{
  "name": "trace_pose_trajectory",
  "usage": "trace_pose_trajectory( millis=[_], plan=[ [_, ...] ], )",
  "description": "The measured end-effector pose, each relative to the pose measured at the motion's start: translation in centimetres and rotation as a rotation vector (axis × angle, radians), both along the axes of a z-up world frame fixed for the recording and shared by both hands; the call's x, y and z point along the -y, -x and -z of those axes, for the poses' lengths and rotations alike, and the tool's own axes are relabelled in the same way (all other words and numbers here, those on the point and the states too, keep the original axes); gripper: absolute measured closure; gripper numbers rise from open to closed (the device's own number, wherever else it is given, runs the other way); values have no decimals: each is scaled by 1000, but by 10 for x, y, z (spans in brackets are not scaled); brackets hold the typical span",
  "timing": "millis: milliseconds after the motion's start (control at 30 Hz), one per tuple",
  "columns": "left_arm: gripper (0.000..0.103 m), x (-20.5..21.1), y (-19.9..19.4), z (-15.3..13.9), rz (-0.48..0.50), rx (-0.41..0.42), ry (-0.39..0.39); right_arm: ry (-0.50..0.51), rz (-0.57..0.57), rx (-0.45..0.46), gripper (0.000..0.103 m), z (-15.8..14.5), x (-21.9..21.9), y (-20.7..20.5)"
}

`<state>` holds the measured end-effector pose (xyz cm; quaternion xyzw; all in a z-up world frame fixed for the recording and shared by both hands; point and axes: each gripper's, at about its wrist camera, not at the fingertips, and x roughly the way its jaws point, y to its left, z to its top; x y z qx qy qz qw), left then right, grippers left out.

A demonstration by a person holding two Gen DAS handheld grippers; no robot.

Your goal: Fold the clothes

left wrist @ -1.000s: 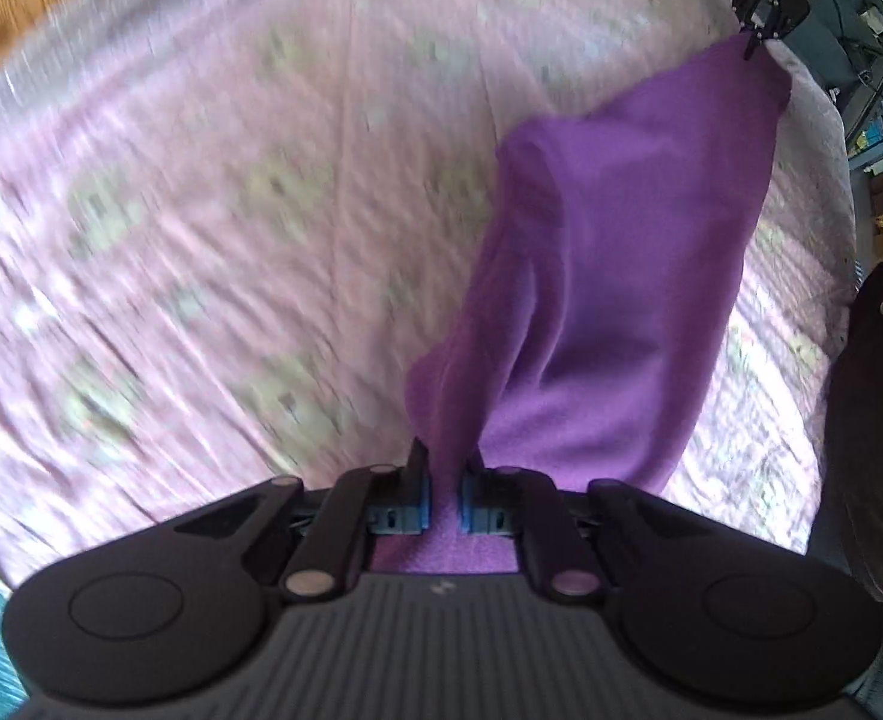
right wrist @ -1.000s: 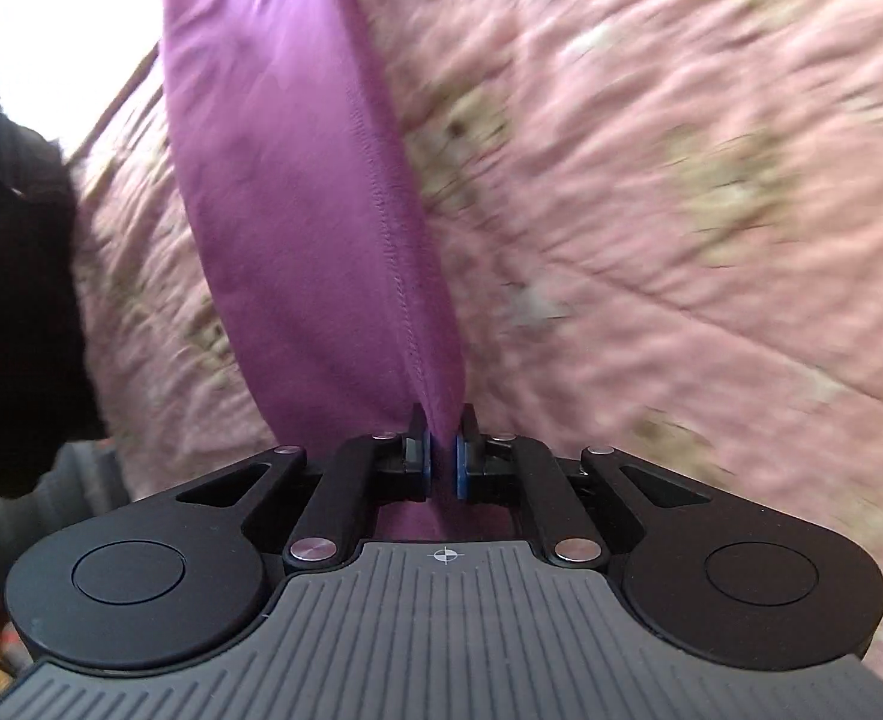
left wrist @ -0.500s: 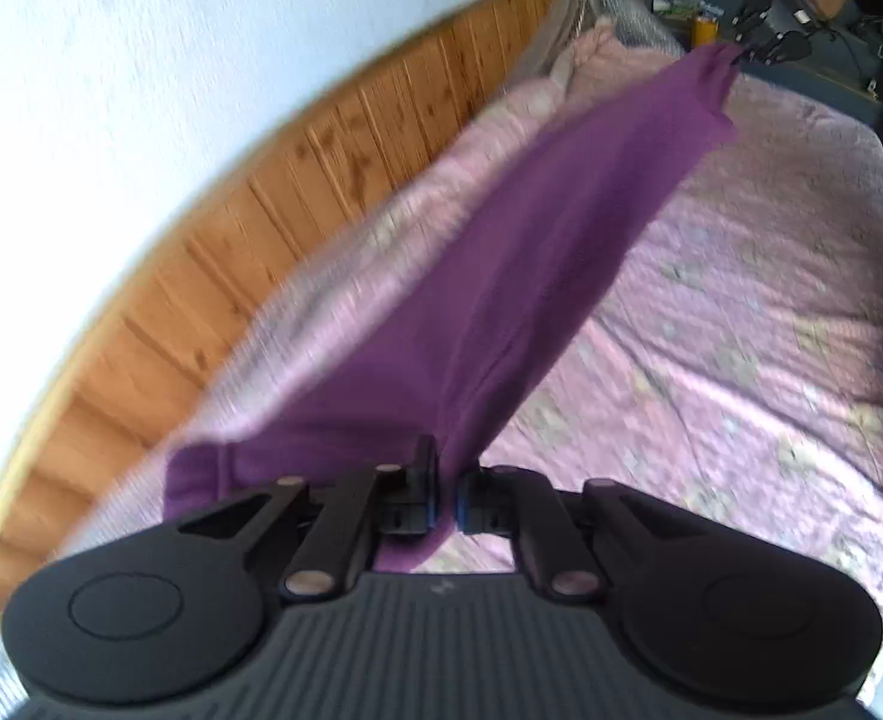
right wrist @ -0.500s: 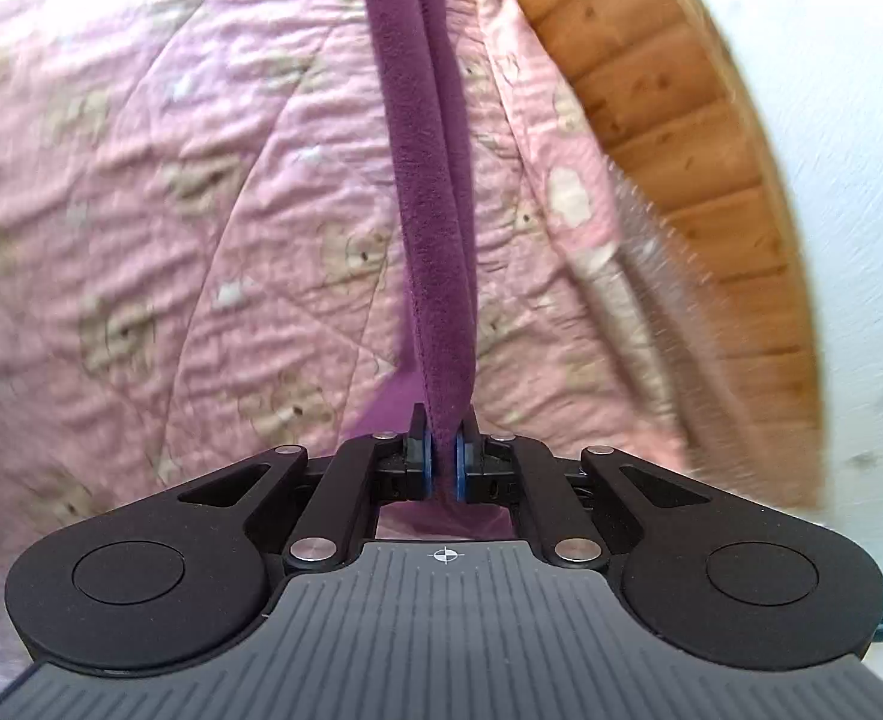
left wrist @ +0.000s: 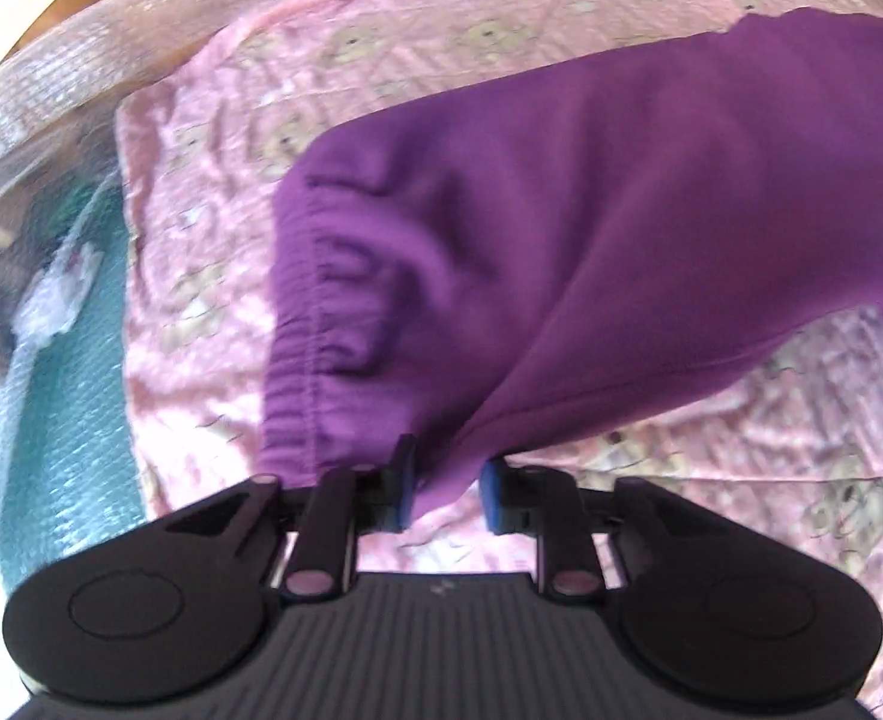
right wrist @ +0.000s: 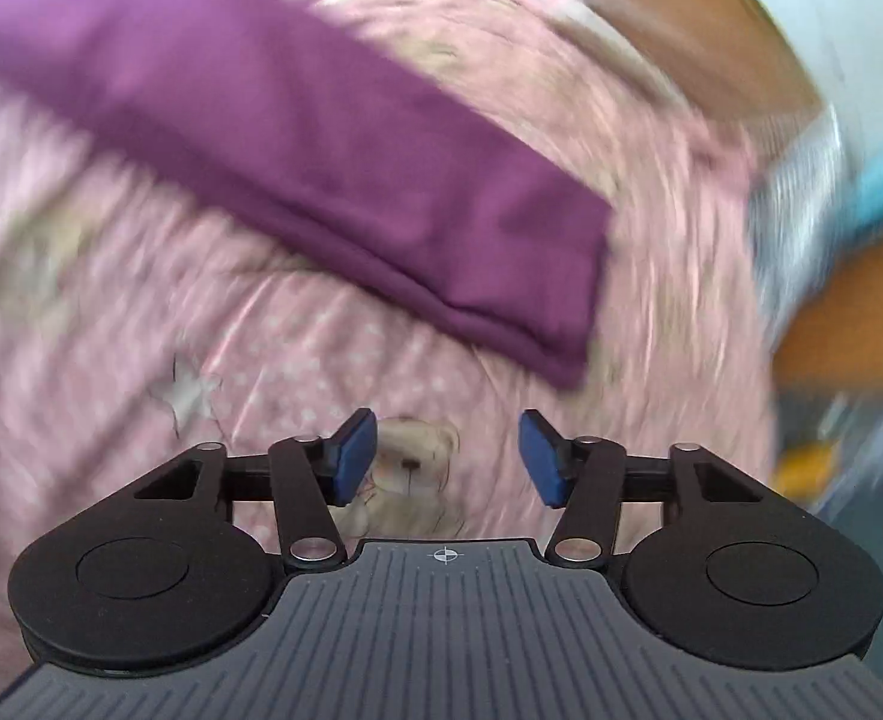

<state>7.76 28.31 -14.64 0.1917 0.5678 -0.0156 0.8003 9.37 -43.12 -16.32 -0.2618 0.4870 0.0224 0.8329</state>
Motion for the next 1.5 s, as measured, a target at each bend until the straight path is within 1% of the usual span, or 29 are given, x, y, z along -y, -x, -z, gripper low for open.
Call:
trace_pose_trajectory(
  millis=[33, 100, 267, 333, 367, 400, 433, 467, 533, 600, 633, 733, 833, 867, 900, 933, 967, 1000, 1067, 1100, 1167, 1200, 1233, 1267, 1333, 1367, 1433, 1467, 1500],
  plan=[
    [77, 0, -1, 1, -10, -5, -5, -110, 94, 10, 49, -11, 15, -7],
    [77, 0, 0, 1, -32, -9, -22, -346, 311, 64, 48, -26, 56, -27],
    [78, 13, 10, -7, -110, 8, -42, -772, 593, 111, 48, 12, 117, -51],
    [78, 17, 16, -15, -136, 25, -33, -942, 704, 129, 47, 27, 141, -60],
    [78, 18, 19, -19, -149, 33, -30, -926, 691, 143, 47, 30, 138, -63],
    [78, 19, 22, -21, -162, 36, -24, -887, 669, 149, 49, 33, 135, -69],
    [78, 18, 23, -23, -174, 34, -17, -847, 648, 155, 58, 35, 131, -75],
    [78, 19, 26, -25, -182, 37, -23, -808, 626, 161, 94, 38, 128, -81],
    [78, 22, 30, -27, -194, 39, -29, -770, 612, 169, 99, 36, 126, -83],
    [78, 25, 33, -29, -220, 54, -29, -728, 644, 192, 100, 29, 126, -77],
    [78, 24, 34, -30, -243, 67, -13, -722, 667, 195, 100, 26, 128, -72],
    [78, 19, 35, -34, -333, 115, 48, -707, 680, 192, 100, 30, 131, -64],
    [78, 2, 36, -35, -476, 170, 169, -666, 713, 186, 100, 26, 128, -69],
    [76, -5, 37, -34, -541, 196, 212, -644, 731, 190, 100, 23, 126, -69],
    [72, -13, 40, -33, -609, 224, 264, -614, 743, 195, 100, 22, 124, -72],
    [67, -23, 43, -30, -689, 255, 336, -588, 751, 192, 100, 21, 120, -71],
    [58, -31, 46, -26, -755, 278, 389, -562, 760, 188, 100, 21, 117, -70],
    [55, -39, 48, -21, -820, 300, 441, -530, 756, 182, 99, 21, 112, -72],
    [54, -54, 49, -7, -912, 328, 516, -470, 746, 172, 99, 21, 102, -76],
    [54, -61, 48, -2, -944, 344, 540, -451, 743, 167, 98, 21, 100, -79],
    [54, -71, 45, 7, -992, 388, 575, -405, 729, 153, 96, 22, 95, -84],
    [58, -74, 44, 11, -995, 403, 601, -377, 716, 145, 96, 22, 92, -88],
    [73, -76, 40, 13, -984, 405, 624, -362, 710, 140, 96, 21, 91, -89],
    [93, -79, 40, 11, -982, 404, 630, -347, 704, 134, 96, 20, 91, -90],
    [93, -86, 39, 9, -979, 401, 641, -317, 692, 123, 96, 18, 89, -93],
    [93, -92, 41, 11, -992, 390, 656, -324, 698, 119, 96, 18, 91, -92],
    [92, -99, 45, 19, -1011, 356, 667, -296, 674, 115, 96, 20, 88, -94],
    [90, -98, 44, 20, -992, 346, 652, -281, 662, 113, 96, 21, 86, -95],
    [81, -97, 44, 19, -981, 332, 625, -273, 675, 144, 93, 12, 83, -93]
  ],
)
